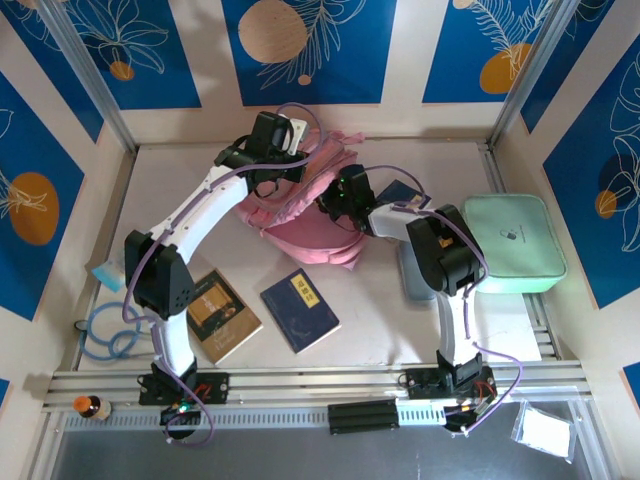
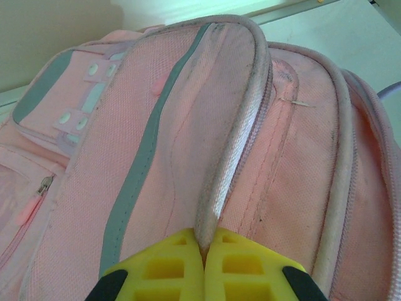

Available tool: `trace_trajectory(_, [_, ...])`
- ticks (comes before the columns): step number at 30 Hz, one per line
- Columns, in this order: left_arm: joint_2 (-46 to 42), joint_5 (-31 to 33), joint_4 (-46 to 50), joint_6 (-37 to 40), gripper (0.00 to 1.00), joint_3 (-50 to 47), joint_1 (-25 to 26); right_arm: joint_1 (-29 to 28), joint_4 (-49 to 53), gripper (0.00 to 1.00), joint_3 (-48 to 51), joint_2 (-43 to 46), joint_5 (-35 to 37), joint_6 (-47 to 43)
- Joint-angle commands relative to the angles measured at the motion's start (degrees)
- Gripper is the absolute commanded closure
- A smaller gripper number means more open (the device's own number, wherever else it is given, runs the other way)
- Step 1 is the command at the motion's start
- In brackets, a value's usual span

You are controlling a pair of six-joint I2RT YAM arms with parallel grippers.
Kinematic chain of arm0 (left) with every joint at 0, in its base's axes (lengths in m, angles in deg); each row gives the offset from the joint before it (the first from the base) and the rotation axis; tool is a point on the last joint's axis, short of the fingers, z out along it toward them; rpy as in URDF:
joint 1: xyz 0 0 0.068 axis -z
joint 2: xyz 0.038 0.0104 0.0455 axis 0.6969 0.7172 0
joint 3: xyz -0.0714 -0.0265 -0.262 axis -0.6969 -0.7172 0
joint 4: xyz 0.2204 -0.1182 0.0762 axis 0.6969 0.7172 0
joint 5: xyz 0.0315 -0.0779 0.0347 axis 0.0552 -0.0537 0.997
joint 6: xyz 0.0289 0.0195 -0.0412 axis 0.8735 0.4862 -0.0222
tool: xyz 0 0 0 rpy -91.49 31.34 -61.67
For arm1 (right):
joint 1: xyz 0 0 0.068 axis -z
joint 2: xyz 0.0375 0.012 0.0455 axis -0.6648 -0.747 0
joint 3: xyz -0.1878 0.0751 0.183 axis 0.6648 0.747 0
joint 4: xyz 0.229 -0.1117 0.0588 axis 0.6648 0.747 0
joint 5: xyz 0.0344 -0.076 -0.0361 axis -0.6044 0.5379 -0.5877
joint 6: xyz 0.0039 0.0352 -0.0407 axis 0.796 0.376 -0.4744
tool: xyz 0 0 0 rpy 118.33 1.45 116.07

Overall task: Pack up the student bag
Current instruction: Place the book in the student bag, then close the student bag at the top-center of the table.

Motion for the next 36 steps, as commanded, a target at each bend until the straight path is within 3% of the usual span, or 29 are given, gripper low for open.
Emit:
trace_trajectory(1, [-2.53, -2.10, -5.05, -0.94, 1.00, 3.54, -0.45, -0.45, -1.77, 0.85, -4.03, -2.42, -1.74, 0.77])
trace_trajectory(5, [-1.95, -1.90, -4.49, -0.40, 1.00, 3.54, -0.79, 1.13, -1.56, 0.61, -4.78, -3.45, -7.20, 0.60])
trace_trajectory(8, [-1.02, -2.01, -3.71, -0.45, 1.00, 3.36, -1.57, 1.94, -5.56, 0.41, 0.69, -0.60, -7.13, 0.09])
trace_trajectory(11, [-0.09, -1.13, -3.25, -0.47, 1.00, 2.85, -2.24, 2.54, -5.43, 0.30, 5.29, 3.59, -6.29, -0.65])
trace_trajectory(19, [0.40, 3.11, -3.86, -1.19, 1.00, -1.14, -4.26, 2.99, 4.65, 0.32, 13.49, 15.43, -6.63, -5.22])
trace_trajectory(23, [-0.07, 5.83, -4.52, -2.84, 1.00, -4.09, -6.16, 3.36, 9.96, 0.33, 18.00, 23.14, -2.23, -10.37])
trace_trajectory(28, [2.73, -1.79, -4.01, -4.02, 1.00, -2.28, -7.85, 2.14, 18.31, 0.32, 20.20, 30.14, 6.31, -23.64])
trace_trajectory(31, [1.64, -3.92, -4.08, -6.33, 0.63, -4.71, -7.89, 1.07, 24.57, 0.32, 20.56, 32.46, 9.27, -30.32])
trace_trajectory(34, [-2.26, -6.49, -6.75, -9.17, 0.38, -10.87, -8.07, -0.75, 30.77, 0.29, 21.01, 34.65, 11.17, -36.51])
trace_trajectory(36, [-5.72, -7.88, -9.30, -10.96, 0.28, -15.91, -8.31, -2.58, 33.74, 0.28, 21.20, 35.97, 10.74, -41.24])
